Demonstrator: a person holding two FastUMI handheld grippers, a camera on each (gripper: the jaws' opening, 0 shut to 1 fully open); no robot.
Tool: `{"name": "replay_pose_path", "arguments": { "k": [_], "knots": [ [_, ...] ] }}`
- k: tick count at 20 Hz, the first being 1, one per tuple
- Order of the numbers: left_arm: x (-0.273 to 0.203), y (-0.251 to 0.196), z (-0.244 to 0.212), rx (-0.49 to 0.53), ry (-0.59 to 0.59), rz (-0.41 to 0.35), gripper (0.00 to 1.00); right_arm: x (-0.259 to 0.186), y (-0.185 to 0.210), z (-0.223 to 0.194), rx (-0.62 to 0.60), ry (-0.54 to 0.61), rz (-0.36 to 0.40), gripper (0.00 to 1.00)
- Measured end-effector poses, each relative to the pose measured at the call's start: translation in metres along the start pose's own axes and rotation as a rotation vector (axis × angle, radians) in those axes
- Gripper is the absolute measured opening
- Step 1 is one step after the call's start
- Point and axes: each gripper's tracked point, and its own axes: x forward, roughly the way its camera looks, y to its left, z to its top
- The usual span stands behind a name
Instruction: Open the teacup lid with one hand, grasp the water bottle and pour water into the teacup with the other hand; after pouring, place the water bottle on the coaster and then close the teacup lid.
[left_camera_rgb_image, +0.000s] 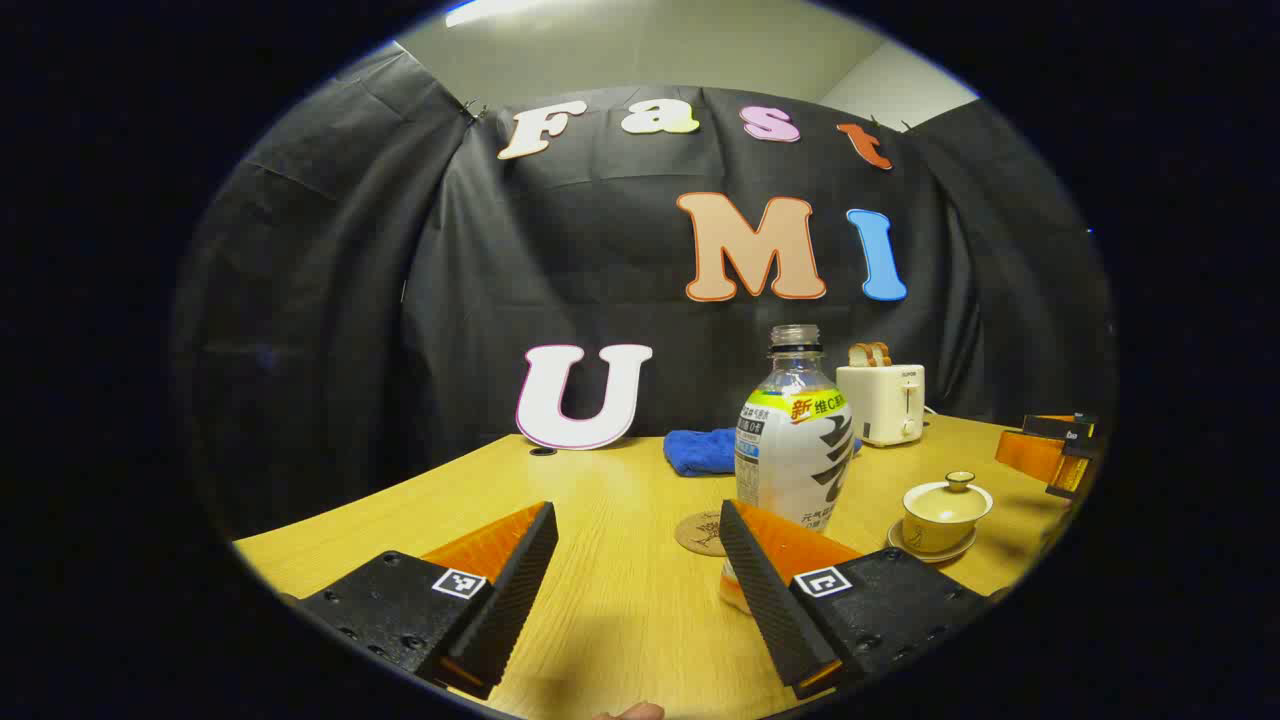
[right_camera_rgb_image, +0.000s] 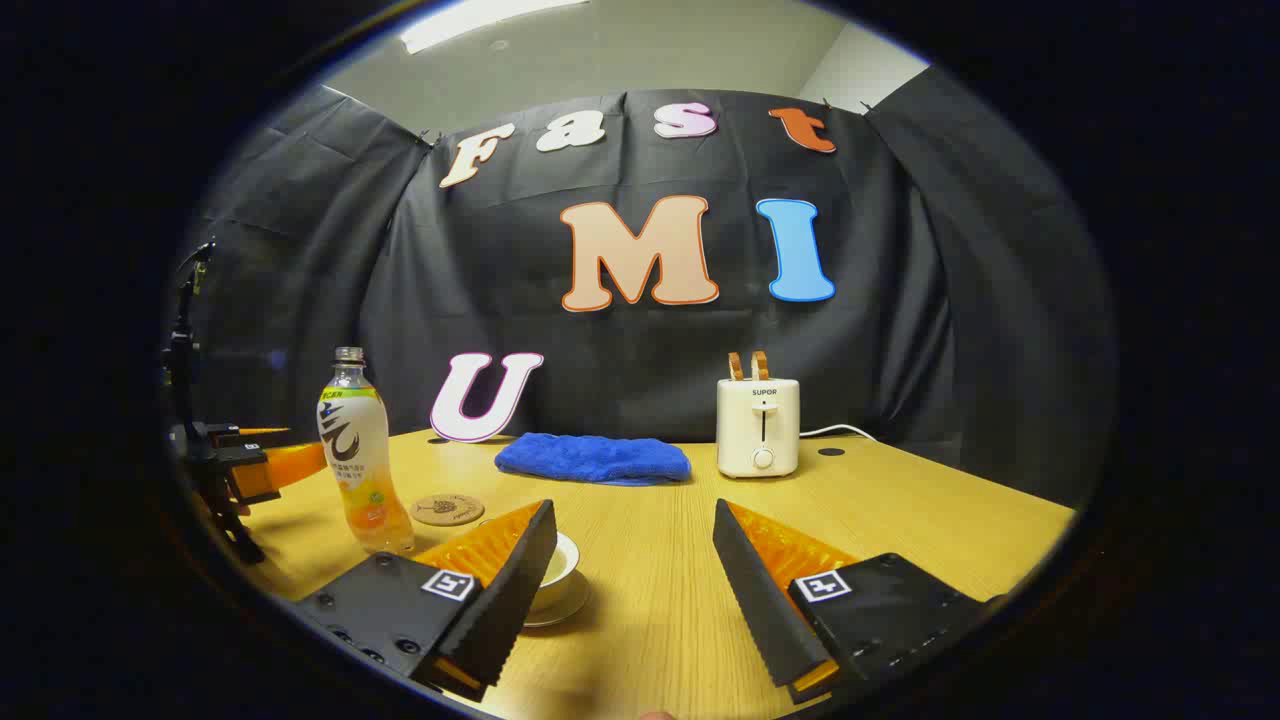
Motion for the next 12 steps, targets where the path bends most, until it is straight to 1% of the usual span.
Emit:
{"name": "replay_pose_path", "arguments": {
  "k": [3, 12],
  "knots": [
    [0.0007, 0.0020, -0.0002, 0.001, -0.001, 0.013, 0.95, -0.0004, 0.0006, 0.0001, -0.001, -0.001, -0.003, 0.96],
    [0.0019, 0.0018, -0.0015, -0.001, -0.001, 0.012, 0.95, 0.0007, -0.0018, -0.0003, -0.001, -0.002, -0.015, 0.96]
  ]
}}
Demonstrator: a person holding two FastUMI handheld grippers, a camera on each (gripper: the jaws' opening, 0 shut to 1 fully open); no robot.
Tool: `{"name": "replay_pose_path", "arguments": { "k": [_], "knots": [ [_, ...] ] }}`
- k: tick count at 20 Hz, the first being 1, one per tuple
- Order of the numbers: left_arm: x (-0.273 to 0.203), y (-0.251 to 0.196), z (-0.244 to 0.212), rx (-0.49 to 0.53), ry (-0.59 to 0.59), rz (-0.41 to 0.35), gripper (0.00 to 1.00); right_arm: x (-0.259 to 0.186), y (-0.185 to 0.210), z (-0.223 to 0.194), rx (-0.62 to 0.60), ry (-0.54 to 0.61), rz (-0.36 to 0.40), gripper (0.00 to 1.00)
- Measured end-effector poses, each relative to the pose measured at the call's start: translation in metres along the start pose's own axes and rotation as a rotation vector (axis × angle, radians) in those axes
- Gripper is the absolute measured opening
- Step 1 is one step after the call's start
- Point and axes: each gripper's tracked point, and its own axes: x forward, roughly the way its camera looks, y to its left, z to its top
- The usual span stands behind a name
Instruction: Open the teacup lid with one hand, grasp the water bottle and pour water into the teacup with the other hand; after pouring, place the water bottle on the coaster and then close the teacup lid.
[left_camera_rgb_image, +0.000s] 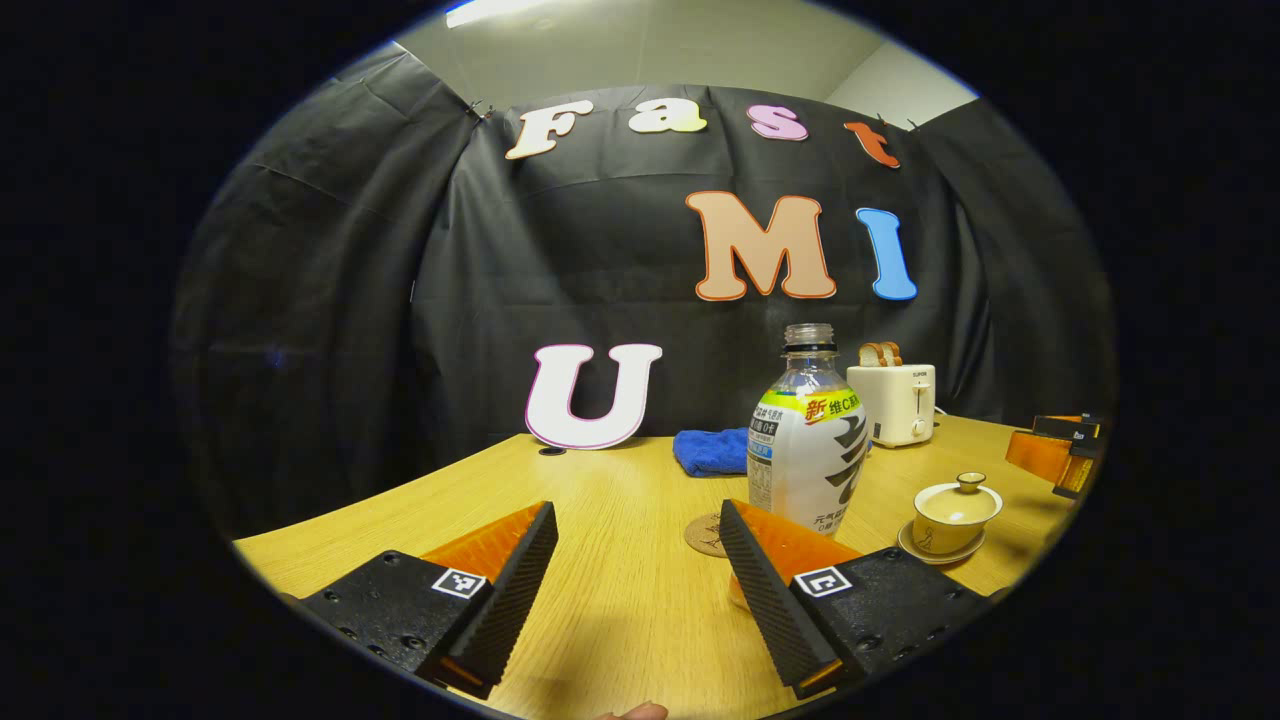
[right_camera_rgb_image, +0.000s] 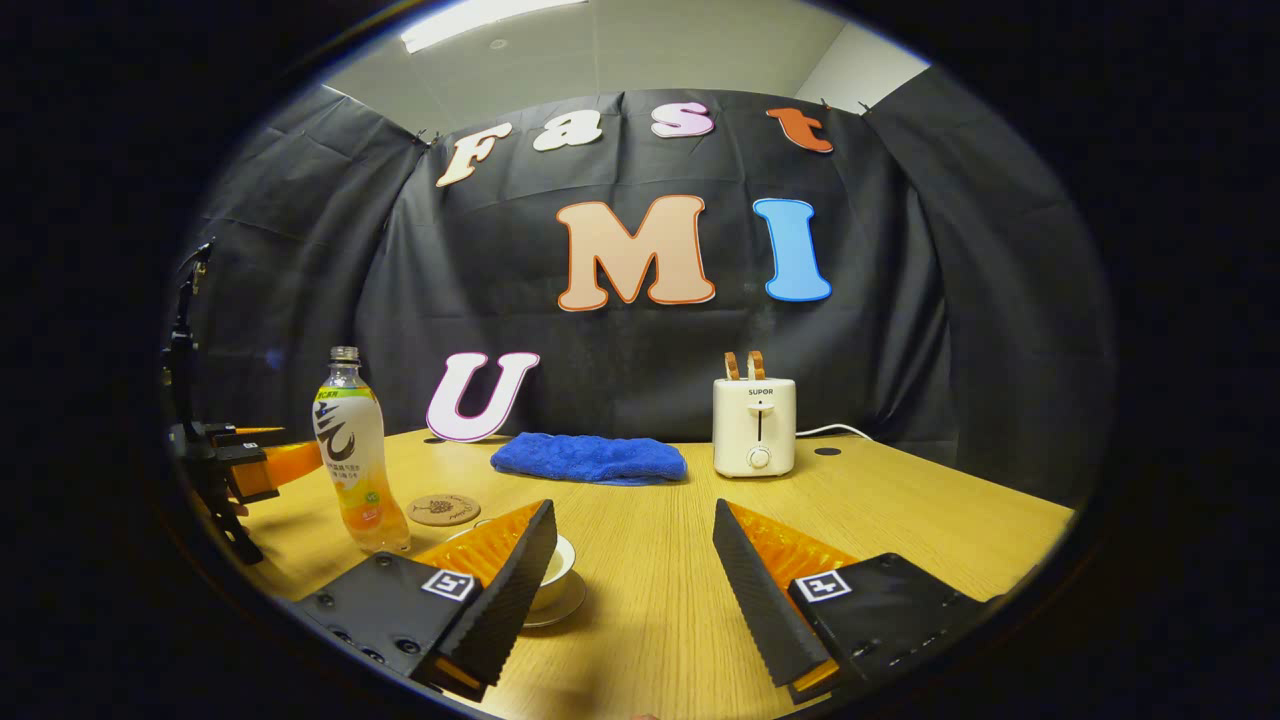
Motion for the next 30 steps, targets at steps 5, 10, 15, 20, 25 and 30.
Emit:
{"name": "replay_pose_path", "arguments": {
  "k": [5, 10, 15, 20, 25, 30],
  "knots": [
    [0.000, 0.001, 0.000, 0.000, 0.001, 0.009, 0.95, 0.000, -0.001, 0.000, 0.000, 0.001, -0.009, 0.96],
    [-0.001, 0.003, 0.000, 0.000, 0.001, 0.018, 0.95, 0.000, -0.001, 0.000, 0.000, 0.002, -0.009, 0.98],
    [0.000, 0.003, 0.000, 0.000, 0.000, 0.018, 0.95, 0.001, 0.000, -0.001, 0.000, 0.002, -0.005, 0.96],
    [0.000, 0.003, -0.001, 0.000, 0.001, 0.017, 0.95, 0.001, 0.001, 0.000, 0.000, 0.001, 0.003, 0.96],
    [0.000, 0.004, 0.000, -0.001, 0.002, 0.022, 0.95, -0.001, 0.006, 0.000, 0.000, -0.002, 0.020, 0.96],
    [0.000, 0.004, -0.001, -0.001, 0.002, 0.022, 0.95, 0.001, 0.020, -0.004, 0.030, 0.022, 0.068, 0.99]
  ]
}}
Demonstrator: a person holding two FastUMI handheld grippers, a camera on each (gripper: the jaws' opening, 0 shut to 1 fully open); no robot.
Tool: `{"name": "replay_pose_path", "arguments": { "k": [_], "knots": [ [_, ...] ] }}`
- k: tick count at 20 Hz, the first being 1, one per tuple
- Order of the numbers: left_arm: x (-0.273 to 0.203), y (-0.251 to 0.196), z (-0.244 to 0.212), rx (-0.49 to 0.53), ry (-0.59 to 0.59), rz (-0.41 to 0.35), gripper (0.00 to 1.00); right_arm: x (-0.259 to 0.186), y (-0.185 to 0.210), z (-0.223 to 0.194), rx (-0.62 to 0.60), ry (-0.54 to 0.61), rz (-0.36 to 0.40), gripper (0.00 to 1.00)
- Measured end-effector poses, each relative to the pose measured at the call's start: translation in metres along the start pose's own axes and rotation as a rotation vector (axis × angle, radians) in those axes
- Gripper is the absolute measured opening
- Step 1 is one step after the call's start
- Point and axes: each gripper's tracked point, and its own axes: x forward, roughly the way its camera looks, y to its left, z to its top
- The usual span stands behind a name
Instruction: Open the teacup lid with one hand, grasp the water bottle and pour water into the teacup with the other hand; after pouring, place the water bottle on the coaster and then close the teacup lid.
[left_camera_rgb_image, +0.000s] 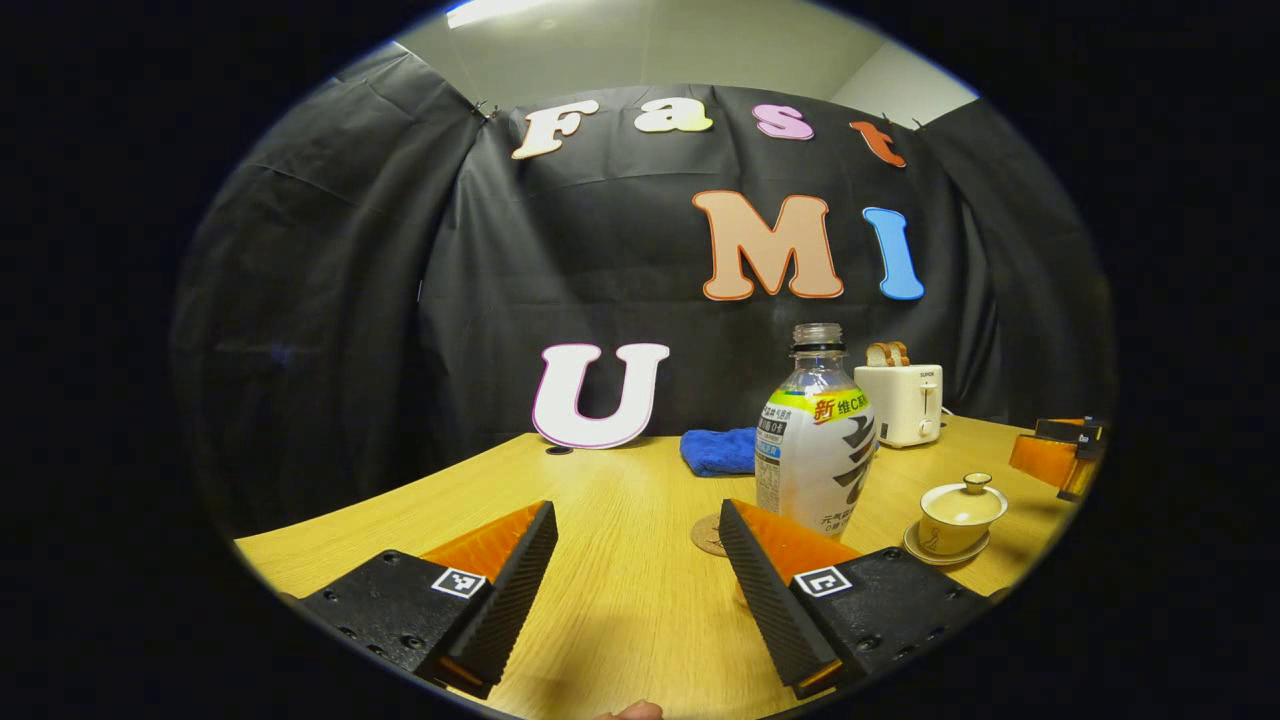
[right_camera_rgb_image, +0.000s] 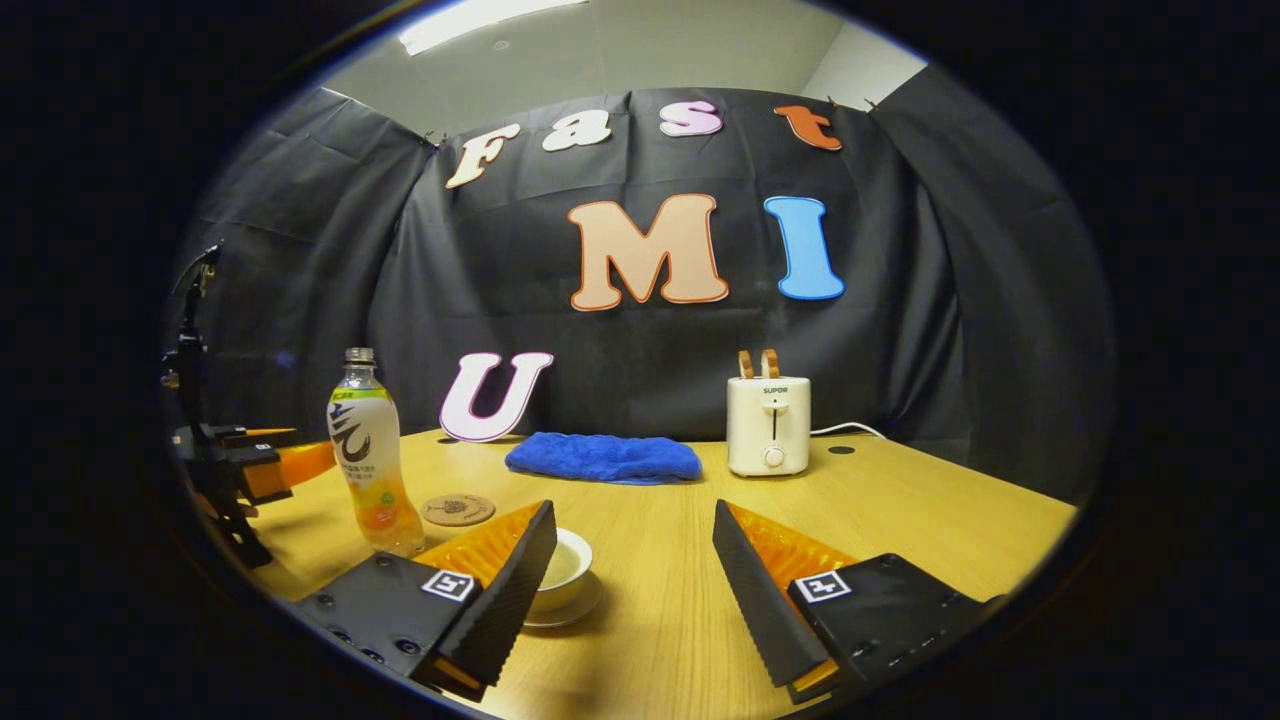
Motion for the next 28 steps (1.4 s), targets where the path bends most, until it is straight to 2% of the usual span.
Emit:
{"name": "replay_pose_path", "arguments": {
  "k": [3, 4, 5, 6, 7, 11, 14, 18, 19, 21, 23, 24, 27, 28],
  "knots": [
    [0.000, 0.000, 0.001, 0.001, -0.001, 0.000, 0.95, 0.004, 0.008, 0.001, 0.016, 0.020, 0.029, 0.96],
    [0.000, 0.000, 0.000, 0.001, 0.000, 0.000, 0.95, 0.006, 0.011, 0.001, 0.014, 0.025, 0.038, 1.00],
    [0.000, 0.000, 0.000, 0.001, 0.000, 0.001, 0.95, 0.007, 0.015, 0.003, 0.014, 0.026, 0.050, 0.96],
    [0.000, 0.001, 0.000, 0.000, 0.000, 0.002, 0.95, 0.008, 0.020, 0.004, 0.013, 0.026, 0.062, 0.99],
    [0.000, 0.001, 0.001, 0.000, 0.000, 0.002, 0.95, 0.009, 0.024, 0.005, 0.013, 0.029, 0.073, 0.96],
    [0.001, 0.000, 0.000, -0.001, 0.001, 0.002, 0.95, 0.017, 0.046, 0.003, 0.002, 0.060, 0.133, 0.99],
    [0.000, 0.000, 0.000, 0.000, 0.000, 0.002, 0.95, 0.022, 0.063, -0.004, -0.004, 0.093, 0.182, 0.96],
    [0.000, 0.000, 0.000, -0.001, 0.000, 0.000, 0.96, 0.027, 0.068, -0.012, -0.016, 0.132, 0.195, 0.96],
    [0.000, -0.001, 0.000, -0.001, 0.000, -0.001, 0.96, 0.028, 0.070, -0.014, -0.011, 0.143, 0.199, 0.84],
    [0.001, 0.000, 0.000, 0.000, -0.001, -0.002, 0.95, 0.030, 0.071, -0.019, -0.017, 0.162, 0.200, 0.70],
    [0.001, 0.000, 0.000, 0.000, 0.000, -0.002, 0.95, 0.032, 0.071, -0.024, -0.036, 0.181, 0.200, 0.79],
    [0.001, -0.001, 0.000, 0.000, 0.000, -0.002, 0.95, 0.034, 0.070, -0.026, -0.050, 0.187, 0.194, 0.80],
    [0.000, 0.000, 0.000, 0.000, 0.000, -0.004, 0.95, 0.032, 0.073, -0.028, -0.057, 0.182, 0.202, 0.51],
    [0.001, 0.000, 0.000, 0.000, 0.000, -0.004, 0.95, 0.032, 0.074, -0.027, -0.058, 0.180, 0.203, 0.53]
  ]
}}
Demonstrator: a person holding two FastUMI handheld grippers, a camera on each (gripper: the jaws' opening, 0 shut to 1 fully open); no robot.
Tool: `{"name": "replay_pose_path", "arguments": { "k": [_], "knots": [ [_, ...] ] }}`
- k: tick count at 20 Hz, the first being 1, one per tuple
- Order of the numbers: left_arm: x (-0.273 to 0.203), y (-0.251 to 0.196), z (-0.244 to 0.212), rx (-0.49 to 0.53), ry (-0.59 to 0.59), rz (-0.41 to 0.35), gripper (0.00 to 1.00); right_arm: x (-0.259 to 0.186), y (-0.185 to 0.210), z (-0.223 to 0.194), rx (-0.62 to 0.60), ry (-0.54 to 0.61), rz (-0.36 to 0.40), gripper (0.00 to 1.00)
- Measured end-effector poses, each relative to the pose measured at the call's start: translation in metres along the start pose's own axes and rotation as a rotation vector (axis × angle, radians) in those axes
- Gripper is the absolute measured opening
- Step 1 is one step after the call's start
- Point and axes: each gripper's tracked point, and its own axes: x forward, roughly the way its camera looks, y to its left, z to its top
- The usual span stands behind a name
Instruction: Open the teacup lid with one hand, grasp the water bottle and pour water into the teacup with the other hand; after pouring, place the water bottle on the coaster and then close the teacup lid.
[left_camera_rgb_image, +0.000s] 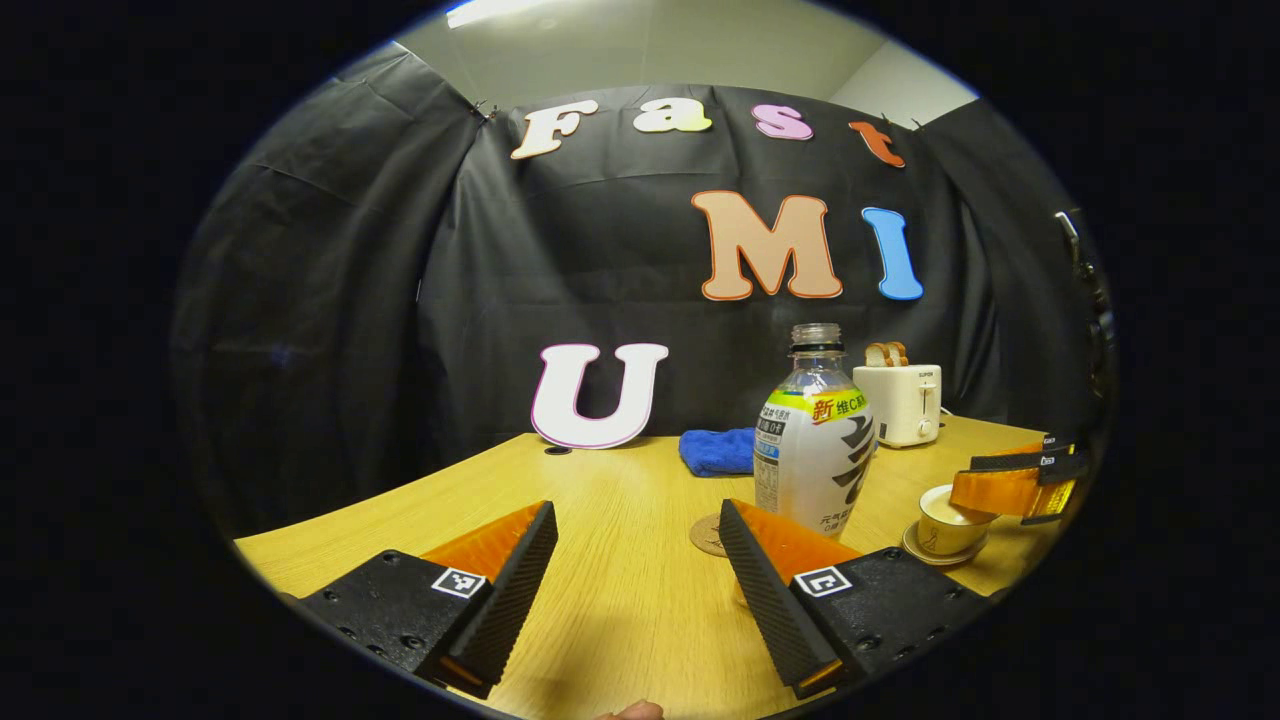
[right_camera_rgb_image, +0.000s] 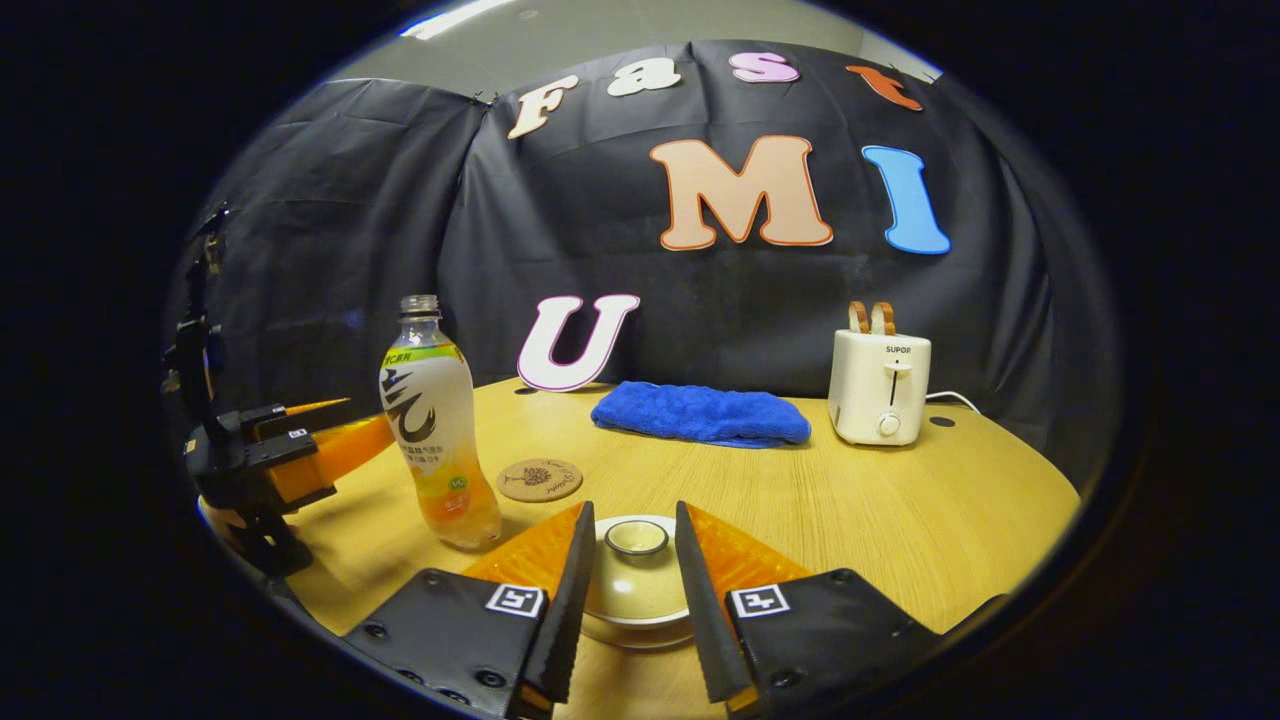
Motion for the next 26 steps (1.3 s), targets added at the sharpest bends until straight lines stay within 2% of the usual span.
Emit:
{"name": "replay_pose_path", "arguments": {
  "k": [2, 3, 7, 8, 12, 14, 20, 26],
  "knots": [
    [0.000, 0.000, 0.000, 0.000, 0.000, 0.000, 0.95, 0.000, 0.000, 0.000, 0.001, -0.009, 0.002, 0.55],
    [0.000, 0.000, 0.001, 0.001, 0.000, 0.000, 0.95, -0.001, 0.001, 0.000, 0.001, -0.005, 0.002, 0.33],
    [-0.001, 0.001, 0.000, 0.001, 0.000, -0.001, 0.95, -0.001, -0.001, 0.001, 0.012, -0.017, 0.003, 0.34],
    [-0.001, 0.001, 0.000, 0.001, 0.000, -0.001, 0.95, -0.001, 0.000, 0.001, 0.010, -0.025, 0.002, 0.28],
    [0.000, -0.002, 0.000, 0.002, -0.002, -0.013, 0.95, -0.002, 0.000, 0.005, 0.011, -0.044, 0.003, 0.30],
    [0.001, -0.005, 0.000, 0.006, -0.002, -0.026, 0.95, -0.006, -0.003, 0.017, 0.022, -0.072, 0.000, 0.27],
    [-0.002, -0.009, 0.000, 0.009, 0.002, -0.046, 0.95, -0.020, -0.015, 0.036, 0.020, -0.116, -0.021, 0.28],
    [-0.015, -0.018, -0.001, 0.011, 0.014, -0.095, 0.95, -0.035, -0.033, 0.048, 0.039, -0.146, -0.039, 0.29]
  ]
}}
